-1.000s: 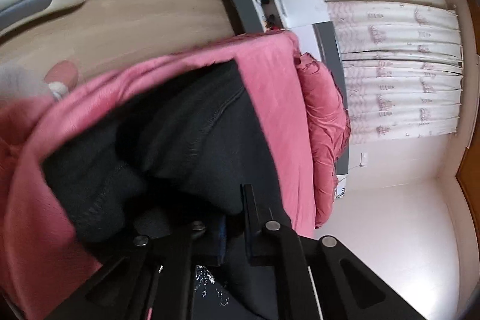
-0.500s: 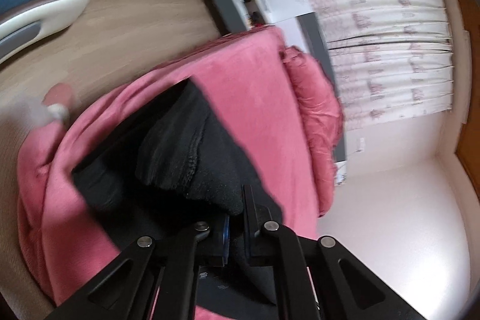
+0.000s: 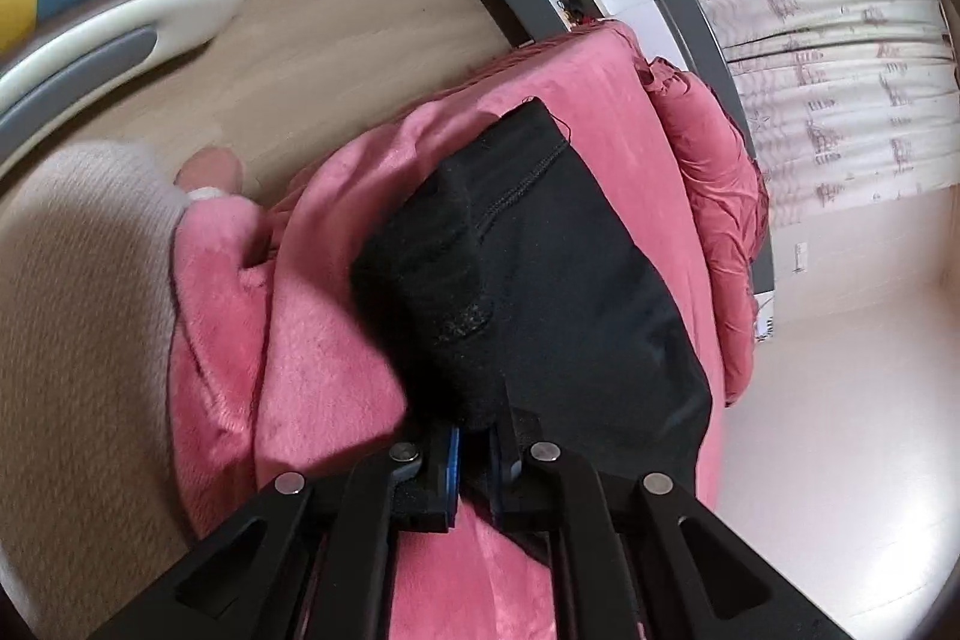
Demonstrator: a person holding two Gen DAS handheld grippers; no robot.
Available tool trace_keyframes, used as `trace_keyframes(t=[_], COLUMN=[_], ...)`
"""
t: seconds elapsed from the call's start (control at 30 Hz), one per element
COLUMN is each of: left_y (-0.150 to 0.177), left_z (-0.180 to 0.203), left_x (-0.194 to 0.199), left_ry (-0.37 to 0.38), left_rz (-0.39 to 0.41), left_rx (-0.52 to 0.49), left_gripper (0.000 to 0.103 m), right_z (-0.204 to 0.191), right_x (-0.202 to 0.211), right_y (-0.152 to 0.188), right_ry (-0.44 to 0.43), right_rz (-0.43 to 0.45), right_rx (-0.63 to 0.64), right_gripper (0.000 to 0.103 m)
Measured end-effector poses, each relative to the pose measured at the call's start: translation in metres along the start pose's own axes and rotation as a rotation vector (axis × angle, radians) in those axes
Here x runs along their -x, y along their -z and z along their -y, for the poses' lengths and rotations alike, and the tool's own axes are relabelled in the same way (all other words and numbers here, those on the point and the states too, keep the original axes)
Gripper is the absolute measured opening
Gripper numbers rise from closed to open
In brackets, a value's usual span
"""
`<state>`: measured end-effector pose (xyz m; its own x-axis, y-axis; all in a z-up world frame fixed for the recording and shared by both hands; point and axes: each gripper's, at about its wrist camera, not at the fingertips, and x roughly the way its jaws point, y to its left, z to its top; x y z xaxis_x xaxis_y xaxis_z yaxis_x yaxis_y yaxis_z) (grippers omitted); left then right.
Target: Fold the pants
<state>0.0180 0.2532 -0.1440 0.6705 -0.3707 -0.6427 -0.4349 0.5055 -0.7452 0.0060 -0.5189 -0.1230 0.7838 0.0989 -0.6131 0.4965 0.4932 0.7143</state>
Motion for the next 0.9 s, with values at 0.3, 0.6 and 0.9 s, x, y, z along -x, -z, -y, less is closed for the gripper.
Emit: trace_keyframes(t=[0.3, 0.6, 0.9], left_y=[-0.003, -0.013, -0.012], left_z=[0.020, 0.013, 0.016], left_x=[-0.006, 0.004, -0.002], left_ry=[-0.024, 0.001, -0.088], left_rz=[0.016, 0.036, 0.009], left_rx=[-0.058, 0.012, -0.064], left_gripper=[0.016, 0.007, 0.009], right_z=[0.007, -0.037, 0.012], right_x=[0.008, 0.046, 0.014], right_y=[-0.036, -0.072, -0.051], right_ry=[-0.012, -0.003, 0.188], right_rz=[0.068, 0.163, 0.094], right_rx=[-0.113, 0.054, 0.055], right_gripper=[0.041, 0.006, 0.009])
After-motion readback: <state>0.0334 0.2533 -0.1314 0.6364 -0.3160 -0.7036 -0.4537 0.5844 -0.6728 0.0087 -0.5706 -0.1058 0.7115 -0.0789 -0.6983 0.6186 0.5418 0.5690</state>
